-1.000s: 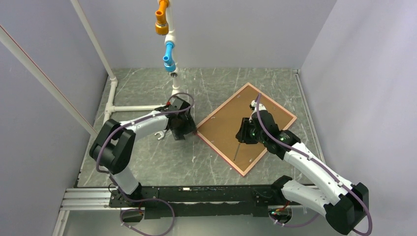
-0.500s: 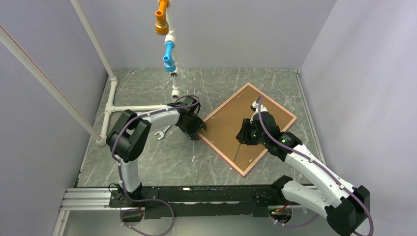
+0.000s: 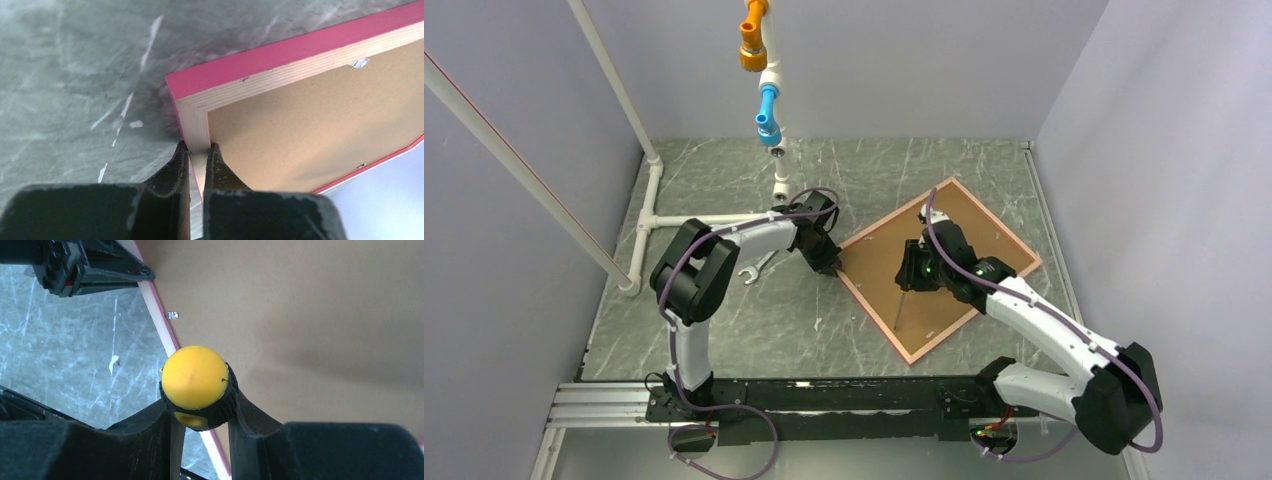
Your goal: Take the photo out of the frame
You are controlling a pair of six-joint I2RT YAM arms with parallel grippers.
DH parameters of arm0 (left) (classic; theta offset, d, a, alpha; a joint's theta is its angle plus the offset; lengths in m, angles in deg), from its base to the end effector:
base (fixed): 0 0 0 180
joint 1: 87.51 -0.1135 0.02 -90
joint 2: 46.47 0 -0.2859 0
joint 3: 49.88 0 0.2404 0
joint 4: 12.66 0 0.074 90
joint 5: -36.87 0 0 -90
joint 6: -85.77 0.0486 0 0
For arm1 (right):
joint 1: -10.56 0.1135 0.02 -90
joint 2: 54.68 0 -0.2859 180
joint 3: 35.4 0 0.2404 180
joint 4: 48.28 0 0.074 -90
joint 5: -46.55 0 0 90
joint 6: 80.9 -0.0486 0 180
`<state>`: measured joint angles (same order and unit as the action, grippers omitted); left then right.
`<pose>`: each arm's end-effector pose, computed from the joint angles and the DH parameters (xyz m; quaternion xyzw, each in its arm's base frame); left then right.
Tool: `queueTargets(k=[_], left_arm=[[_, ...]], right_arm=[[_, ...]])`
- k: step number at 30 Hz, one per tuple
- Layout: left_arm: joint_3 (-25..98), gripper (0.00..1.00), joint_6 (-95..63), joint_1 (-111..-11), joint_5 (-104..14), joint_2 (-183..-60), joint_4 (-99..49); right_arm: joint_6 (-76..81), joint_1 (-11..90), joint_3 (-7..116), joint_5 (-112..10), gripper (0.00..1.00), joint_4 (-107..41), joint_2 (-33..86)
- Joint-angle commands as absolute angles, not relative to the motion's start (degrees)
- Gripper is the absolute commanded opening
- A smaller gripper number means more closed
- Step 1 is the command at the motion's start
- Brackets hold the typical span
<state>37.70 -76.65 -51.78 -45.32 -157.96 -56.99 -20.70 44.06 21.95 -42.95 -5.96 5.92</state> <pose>0.3126 -0.2330 0.1686 -0.2962 0.9340 -0.1917 0.0563 0.1716 0.1131 0.2614 -0.0282 0.9253 0.1950 0.3240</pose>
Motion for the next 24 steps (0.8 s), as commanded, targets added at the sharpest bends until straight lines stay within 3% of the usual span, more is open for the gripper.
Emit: queueTargets(k=[1, 13, 24], left_arm=[[33.88, 0.0, -59.57, -51.31, -52.6, -160.68, -52.64], [30.59, 0.0, -53.75, -53.8, -41.15, -161.01, -40.13], [27.68, 0.0, -54.09, -54.21, -37.48, -161.43, -35.97]], right_arm=[[-18.67, 43.95, 26.97, -45.74, 0.0, -15.4, 9.91], [-17.61, 43.93, 35.66, -45.49, 0.0, -27.36, 25.77], [-17.88, 43.85, 42.87, -44.61, 0.0, -26.59, 33.85]])
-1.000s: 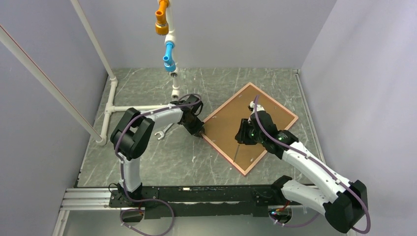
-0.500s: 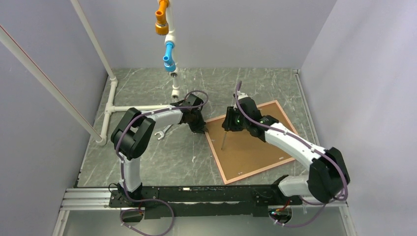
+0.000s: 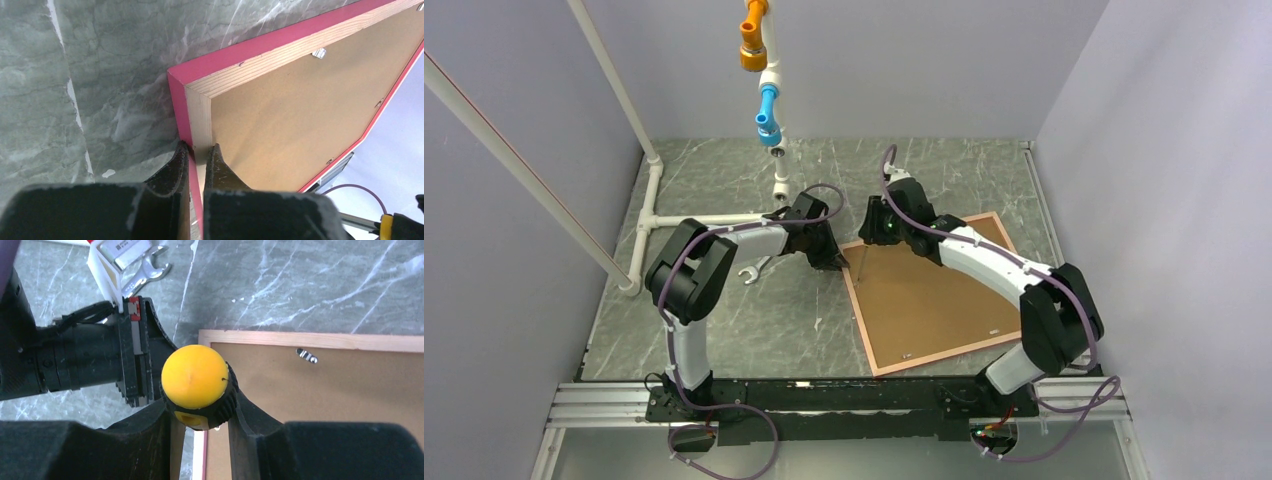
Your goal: Take the photo out of the frame
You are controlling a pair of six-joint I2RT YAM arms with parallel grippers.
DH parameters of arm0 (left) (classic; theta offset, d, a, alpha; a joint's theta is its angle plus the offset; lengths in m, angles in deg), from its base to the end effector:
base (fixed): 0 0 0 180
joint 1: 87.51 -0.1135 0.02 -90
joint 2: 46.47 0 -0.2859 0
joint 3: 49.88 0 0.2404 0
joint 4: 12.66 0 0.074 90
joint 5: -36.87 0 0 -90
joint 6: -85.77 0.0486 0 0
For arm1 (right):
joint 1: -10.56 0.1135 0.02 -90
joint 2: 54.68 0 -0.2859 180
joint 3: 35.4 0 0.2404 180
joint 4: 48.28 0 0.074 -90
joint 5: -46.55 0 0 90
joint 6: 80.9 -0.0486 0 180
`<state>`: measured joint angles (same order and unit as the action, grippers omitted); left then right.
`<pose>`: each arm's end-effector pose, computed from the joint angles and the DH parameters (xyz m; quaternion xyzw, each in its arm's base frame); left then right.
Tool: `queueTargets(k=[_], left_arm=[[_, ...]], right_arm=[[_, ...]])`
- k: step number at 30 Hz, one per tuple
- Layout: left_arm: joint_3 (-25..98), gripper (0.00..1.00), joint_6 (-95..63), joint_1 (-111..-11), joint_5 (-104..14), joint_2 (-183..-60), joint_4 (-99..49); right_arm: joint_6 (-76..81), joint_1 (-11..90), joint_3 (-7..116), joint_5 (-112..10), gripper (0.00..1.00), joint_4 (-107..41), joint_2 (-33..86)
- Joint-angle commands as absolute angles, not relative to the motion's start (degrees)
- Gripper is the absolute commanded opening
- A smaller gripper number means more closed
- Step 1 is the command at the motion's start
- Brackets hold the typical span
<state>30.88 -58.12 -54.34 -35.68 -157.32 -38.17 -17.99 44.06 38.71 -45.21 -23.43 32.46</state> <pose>0.3250 -0.2298 0.1608 -0.1257 0.9369 -0.3064 0.1121 0.2799 0.1871 0.2696 -0.0570 0.8964 0.2335 0.3723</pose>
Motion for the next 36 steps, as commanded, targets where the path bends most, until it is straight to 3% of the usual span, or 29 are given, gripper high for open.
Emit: queueTargets(k=[1, 22, 36], left_arm=[[27.59, 0.0, -54.02, -54.25, -37.41, -161.39, -35.91], [26.96, 0.0, -53.81, -54.39, -36.61, -161.13, -35.0], [26.23, 0.0, -54.39, -54.41, -36.19, -161.25, -34.09]], right_arm=[[-17.83, 43.85, 43.45, -44.66, 0.0, -25.98, 34.52], [-16.94, 42.03, 47.97, -51.33, 0.0, -20.38, 43.6], [-20.21, 37.76, 48.34, -53.43, 0.0, -25.02, 45.05]])
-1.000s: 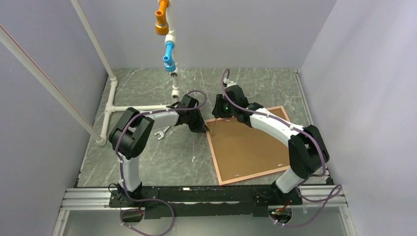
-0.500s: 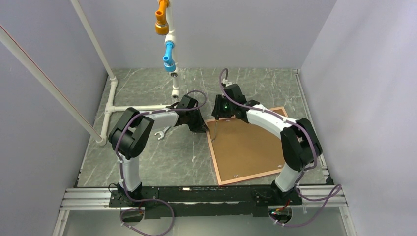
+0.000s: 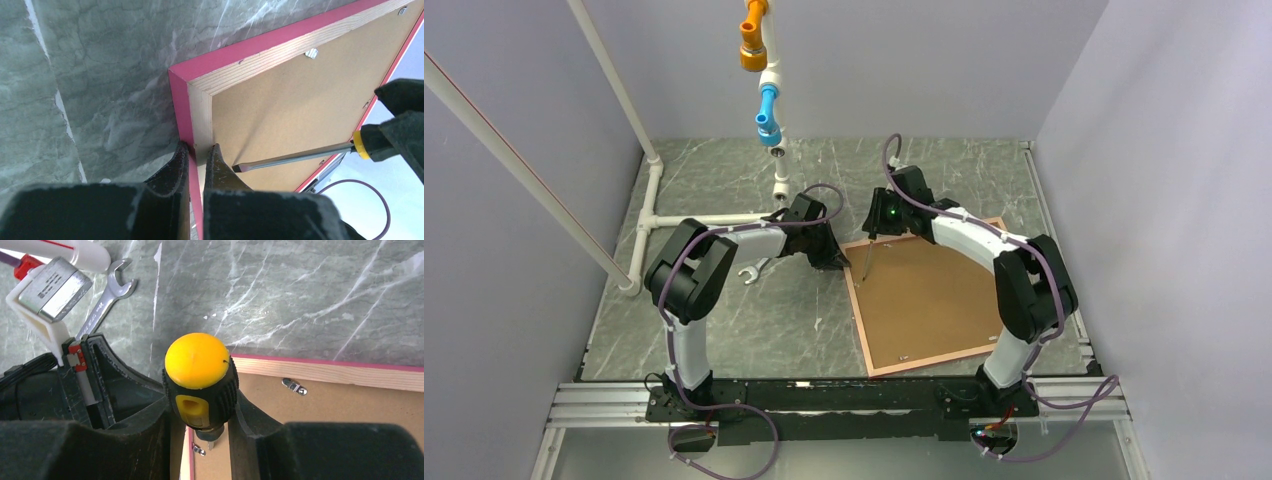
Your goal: Take the photo out of the frame
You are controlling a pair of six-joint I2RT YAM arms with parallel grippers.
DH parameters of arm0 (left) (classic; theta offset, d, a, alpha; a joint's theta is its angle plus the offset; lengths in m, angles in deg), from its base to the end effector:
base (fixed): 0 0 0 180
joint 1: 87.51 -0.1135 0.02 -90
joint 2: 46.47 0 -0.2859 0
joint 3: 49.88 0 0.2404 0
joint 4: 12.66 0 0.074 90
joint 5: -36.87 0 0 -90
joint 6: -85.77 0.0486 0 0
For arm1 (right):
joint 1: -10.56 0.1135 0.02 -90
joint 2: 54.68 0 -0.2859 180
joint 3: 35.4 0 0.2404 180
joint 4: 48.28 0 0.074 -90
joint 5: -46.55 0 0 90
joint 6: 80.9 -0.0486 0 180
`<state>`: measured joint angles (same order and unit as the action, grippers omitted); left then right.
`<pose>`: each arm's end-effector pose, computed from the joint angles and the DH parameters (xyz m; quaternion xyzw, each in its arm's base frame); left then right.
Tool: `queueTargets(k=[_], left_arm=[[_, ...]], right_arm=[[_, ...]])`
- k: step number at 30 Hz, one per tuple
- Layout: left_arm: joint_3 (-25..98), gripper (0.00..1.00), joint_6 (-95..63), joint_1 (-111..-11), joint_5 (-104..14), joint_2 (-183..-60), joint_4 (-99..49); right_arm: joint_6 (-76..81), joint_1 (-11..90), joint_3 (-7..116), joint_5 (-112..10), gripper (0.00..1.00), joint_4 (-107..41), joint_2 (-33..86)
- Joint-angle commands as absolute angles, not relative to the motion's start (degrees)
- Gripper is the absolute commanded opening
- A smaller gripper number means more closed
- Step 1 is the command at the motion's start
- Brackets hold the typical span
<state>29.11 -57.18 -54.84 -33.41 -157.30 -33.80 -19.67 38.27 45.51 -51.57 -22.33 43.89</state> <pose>0.3262 -0.2286 0.1583 -0.1110 0.9292 -0.3317 0.1191 0.3333 0.1828 0.2391 -0.0194 0.9171 0.2432 0.3153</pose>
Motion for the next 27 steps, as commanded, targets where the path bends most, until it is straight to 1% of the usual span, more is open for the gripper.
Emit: queueTargets(k=[1, 9, 14, 15, 16, 18, 19, 20, 22, 25, 27], left_arm=[[26.27, 0.0, -54.41, -54.38, -36.14, -161.24, -33.99], [26.15, 0.0, -54.71, -54.37, -35.83, -161.32, -33.33], [25.76, 0.0, -54.72, -54.37, -35.01, -161.37, -32.34], [25.57, 0.02, -54.07, -54.38, -34.33, -161.33, -31.74], [25.16, 0.11, -53.49, -54.45, -33.94, -161.03, -30.89], [22.51, 0.35, -52.74, -54.43, -33.15, -158.71, -26.7], [21.02, 0.43, -52.11, -54.43, -33.31, -157.05, -24.38], [20.15, 0.49, -51.14, -54.38, -34.16, -155.14, -23.25], [19.84, 0.55, -48.16, -54.43, -36.03, -151.14, -23.69], [19.01, 0.58, -43.46, -54.24, -34.97, -145.87, -21.5], [15.56, 0.6, -41.67, -53.39, -33.19, -142.09, -17.21]], right_arm=[[-20.31, 37.8, 48.39, -54.05, 0.0, -25.4, 45.34], [-22.52, 37.8, 47.39, -57.82, 0.0, -27.85, 47.17], [-22.89, 37.72, 48.28, -56.61, 0.0, -27.51, 47.15], [-22.58, 37.73, 48.79, -56.43, 0.0, -26.77, 46.81], [-22.27, 37.72, 49.04, -56.14, 0.0, -26.07, 46.08], [-21.9, 37.65, 48.82, -55.12, 0.0, -24.06, 43.93], [-21.76, 37.64, 48.68, -54.46, 0.0, -22.73, 42.55], [-21.67, 37.62, 48.29, -54.06, 0.0, -21.58, 41.07], [-21.78, 37.46, 46.55, -54.9, 0.0, -19.68, 38.35], [-23.27, 37.19, 43.47, -57.62, 0.0, -18.59, 33.98], [-25.1, 37.11, 41.2, -59.11, 0.0, -19.15, 31.23]])
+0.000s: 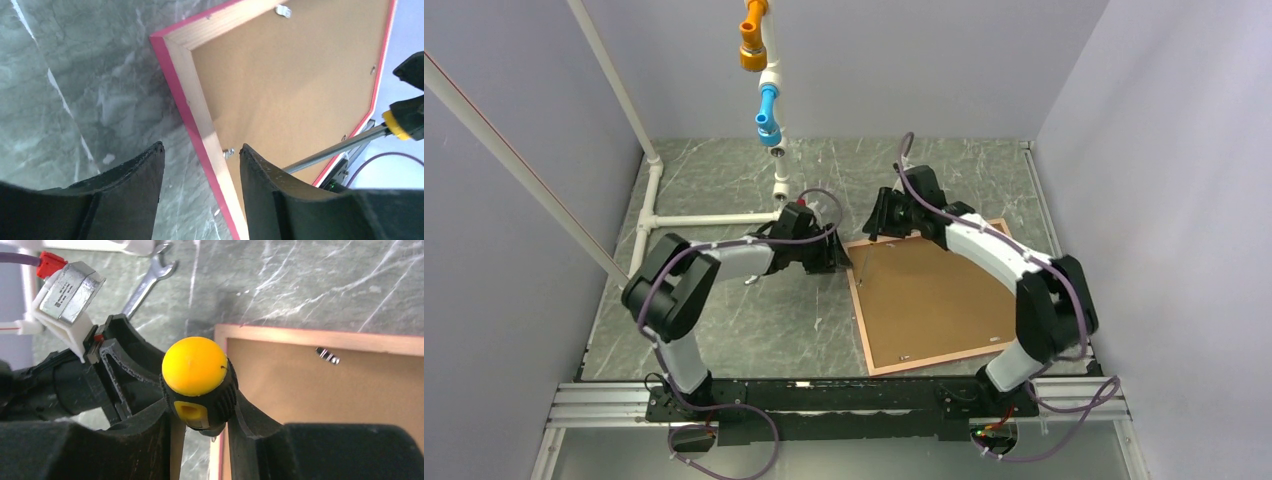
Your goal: Take the photo out of the frame
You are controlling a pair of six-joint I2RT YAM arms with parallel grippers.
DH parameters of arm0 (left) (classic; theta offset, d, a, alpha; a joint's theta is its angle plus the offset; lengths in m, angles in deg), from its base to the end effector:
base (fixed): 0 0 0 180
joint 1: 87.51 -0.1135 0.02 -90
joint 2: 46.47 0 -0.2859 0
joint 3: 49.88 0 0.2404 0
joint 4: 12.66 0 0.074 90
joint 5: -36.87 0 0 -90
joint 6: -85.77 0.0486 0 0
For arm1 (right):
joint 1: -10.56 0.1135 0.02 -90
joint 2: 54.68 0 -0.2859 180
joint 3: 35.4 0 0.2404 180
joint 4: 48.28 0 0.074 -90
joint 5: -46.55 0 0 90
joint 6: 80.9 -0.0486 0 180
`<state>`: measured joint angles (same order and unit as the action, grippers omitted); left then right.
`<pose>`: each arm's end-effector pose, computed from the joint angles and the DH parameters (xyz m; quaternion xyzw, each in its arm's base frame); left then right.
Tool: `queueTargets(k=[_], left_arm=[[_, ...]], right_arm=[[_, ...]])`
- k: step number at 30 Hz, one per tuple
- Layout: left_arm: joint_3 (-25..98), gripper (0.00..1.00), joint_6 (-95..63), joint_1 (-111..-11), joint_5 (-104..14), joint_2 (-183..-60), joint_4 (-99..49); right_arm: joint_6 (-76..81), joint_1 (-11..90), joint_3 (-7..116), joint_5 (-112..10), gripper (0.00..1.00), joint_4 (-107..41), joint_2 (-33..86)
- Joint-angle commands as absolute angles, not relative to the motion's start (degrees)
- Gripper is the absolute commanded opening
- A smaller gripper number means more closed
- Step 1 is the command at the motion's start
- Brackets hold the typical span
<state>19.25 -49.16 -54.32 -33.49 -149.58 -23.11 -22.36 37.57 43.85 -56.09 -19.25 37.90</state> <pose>0.3005 -0.2161 0.1737 -0.0272 0.9104 -0.3626 0.1972 0.3128 0.1714 0.2619 -0.0091 0.9103 0.2839 0.3011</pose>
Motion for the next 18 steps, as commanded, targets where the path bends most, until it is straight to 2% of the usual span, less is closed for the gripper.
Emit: queueTargets(k=[1, 5, 7, 13, 15, 18], left_arm=[[14.43, 0.61, -40.94, -52.68, -31.49, -140.19, -14.27], [6.08, 0.68, -38.96, -47.64, -30.29, -132.19, -4.98], [5.37, 0.73, -35.1, -43.79, -33.23, -129.17, -6.26], [4.21, 0.7, -34.71, -39.77, -35.22, -126.77, -7.05], [3.08, 0.62, -34.76, -39.5, -35.67, -125.86, -6.22], [4.24, 0.35, -33.08, -39.46, -34.46, -125.99, -8.82]], right_arm=[[-26.16, 37.05, 40.18, -59.84, 0.0, -19.57, 29.76], [-30.12, 37.15, 36.75, -62.96, 0.0, -21.49, 25.2], [-32.2, 37.2, 35.31, -65.11, 0.0, -22.31, 23.49], [-39.08, 37.69, 30.12, -69.58, 0.0, -25.54, 18.15], [-41.05, 37.93, 28.97, -70.21, 0.0, -25.68, 16.36], [-42.56, 38.41, 28.0, -71.92, 0.0, -26.13, 14.24]])
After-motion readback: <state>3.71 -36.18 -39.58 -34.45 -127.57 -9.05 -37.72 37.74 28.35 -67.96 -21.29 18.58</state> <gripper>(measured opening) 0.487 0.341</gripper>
